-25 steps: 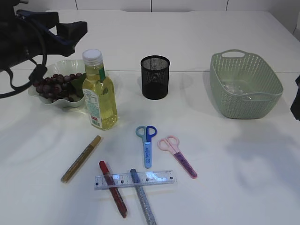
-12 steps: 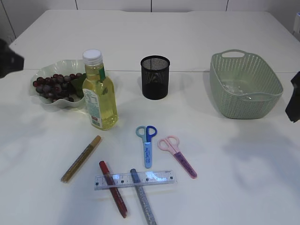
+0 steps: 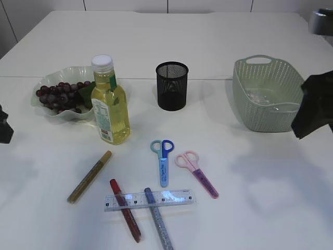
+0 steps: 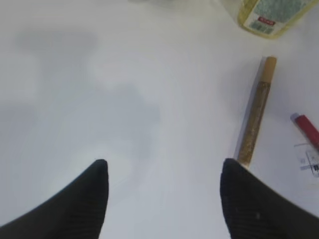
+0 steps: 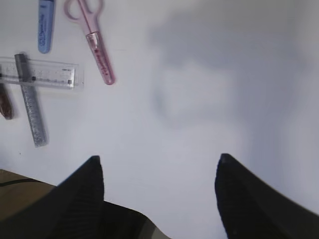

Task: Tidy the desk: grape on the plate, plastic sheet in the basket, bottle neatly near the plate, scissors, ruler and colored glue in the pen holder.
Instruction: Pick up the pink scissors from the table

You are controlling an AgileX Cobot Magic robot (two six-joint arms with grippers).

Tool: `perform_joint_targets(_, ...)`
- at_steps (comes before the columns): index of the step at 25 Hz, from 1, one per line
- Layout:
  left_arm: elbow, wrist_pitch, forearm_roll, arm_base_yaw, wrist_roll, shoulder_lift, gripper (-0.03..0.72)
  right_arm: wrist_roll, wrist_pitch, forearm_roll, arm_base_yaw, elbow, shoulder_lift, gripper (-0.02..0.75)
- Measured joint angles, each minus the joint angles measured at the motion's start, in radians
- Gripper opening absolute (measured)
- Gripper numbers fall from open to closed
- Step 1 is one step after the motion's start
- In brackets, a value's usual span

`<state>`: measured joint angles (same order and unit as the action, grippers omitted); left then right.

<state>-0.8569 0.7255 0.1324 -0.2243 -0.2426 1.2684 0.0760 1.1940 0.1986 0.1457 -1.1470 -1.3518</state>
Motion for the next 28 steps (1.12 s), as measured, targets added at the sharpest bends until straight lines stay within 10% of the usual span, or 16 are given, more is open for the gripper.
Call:
perform_joint_targets(11,0.0,0.12,-0.264,0.051,0.194,0.124,0.508,-0.165,-0.045,-0.106,0.301,-0.052,-0.148,0.543)
perform_joint_targets(28,0.0,0.178,-0.3,0.051,0.205,0.124,0.506,-0.154,-0.053,-0.151,0.343,-0.446,-0.663,0.452)
